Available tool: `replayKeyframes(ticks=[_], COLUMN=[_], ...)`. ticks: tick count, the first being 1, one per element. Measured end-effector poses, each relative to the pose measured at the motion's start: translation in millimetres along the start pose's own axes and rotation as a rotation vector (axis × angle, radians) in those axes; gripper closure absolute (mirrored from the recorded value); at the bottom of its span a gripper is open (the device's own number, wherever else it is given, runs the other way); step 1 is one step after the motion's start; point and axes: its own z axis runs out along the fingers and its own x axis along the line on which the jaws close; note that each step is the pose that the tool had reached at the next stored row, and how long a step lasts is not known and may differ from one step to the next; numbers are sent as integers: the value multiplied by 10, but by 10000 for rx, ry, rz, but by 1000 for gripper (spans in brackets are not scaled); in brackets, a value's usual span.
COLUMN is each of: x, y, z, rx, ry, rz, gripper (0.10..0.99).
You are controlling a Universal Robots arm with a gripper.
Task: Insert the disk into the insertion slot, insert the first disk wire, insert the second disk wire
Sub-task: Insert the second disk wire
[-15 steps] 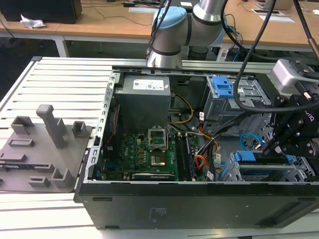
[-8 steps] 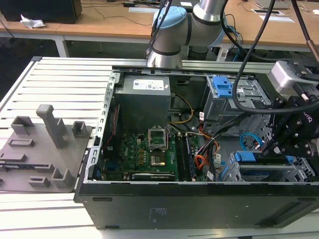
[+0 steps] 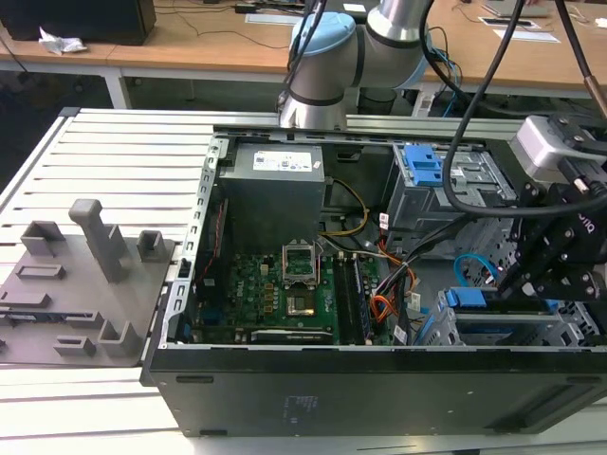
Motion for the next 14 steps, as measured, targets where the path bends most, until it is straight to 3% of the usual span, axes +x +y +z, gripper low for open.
replayKeyframes(ticks=[3,6,8,10,12,14], x=[-1,-2,-1,-1,-2,-4], y=[11,14,14,12,10,9], z=[-118,-118,-110,-87,-70,-56], rx=[1,-14,-22,-36,-41,-40], ry=[20,-78,-59,-36,-60,-166], rz=[-46,-453,-892,-1691,-1960,-2025], gripper=[855,855,855,855,855,855])
